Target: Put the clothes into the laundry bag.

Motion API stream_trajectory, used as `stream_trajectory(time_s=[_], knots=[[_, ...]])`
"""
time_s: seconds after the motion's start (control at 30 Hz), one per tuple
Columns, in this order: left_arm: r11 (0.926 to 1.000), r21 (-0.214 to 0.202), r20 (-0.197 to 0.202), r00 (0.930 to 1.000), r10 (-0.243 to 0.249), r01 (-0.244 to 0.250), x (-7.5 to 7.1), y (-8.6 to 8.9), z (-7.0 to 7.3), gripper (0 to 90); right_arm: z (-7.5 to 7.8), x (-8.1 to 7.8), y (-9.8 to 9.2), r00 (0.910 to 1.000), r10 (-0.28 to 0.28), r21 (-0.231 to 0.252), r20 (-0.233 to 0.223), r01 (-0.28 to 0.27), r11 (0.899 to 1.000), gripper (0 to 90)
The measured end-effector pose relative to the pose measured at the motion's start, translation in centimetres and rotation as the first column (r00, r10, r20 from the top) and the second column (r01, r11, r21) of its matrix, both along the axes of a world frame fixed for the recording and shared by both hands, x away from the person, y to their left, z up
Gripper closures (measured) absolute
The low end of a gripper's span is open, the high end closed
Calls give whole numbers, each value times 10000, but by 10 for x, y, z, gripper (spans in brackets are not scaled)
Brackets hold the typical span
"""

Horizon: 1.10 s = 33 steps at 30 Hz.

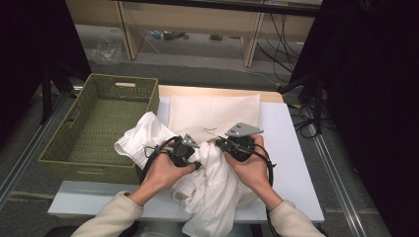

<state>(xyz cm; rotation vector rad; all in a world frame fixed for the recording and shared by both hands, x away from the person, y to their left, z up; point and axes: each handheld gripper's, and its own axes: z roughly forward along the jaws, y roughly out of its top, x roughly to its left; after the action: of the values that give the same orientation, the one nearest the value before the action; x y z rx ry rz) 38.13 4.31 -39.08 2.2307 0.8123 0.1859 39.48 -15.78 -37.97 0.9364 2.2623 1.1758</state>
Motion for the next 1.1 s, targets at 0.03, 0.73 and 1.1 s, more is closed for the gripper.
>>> stream_trajectory(time_s=[0.03,0.73,1.1], knots=[[9991,-412,1,9999,-134,134,-4,-3,7,824,0,0,1,10000,-23,41,23,23,10000,890],[9992,-69,1557,9870,406,-400,12,-19,-13,310,6,-1,-4,10000,-40,209,80,39,9998,891],[9947,1032,1596,9871,-129,-37,-5,0,-20,166,8,-1,-3,9998,-57,120,168,55,9999,890]])
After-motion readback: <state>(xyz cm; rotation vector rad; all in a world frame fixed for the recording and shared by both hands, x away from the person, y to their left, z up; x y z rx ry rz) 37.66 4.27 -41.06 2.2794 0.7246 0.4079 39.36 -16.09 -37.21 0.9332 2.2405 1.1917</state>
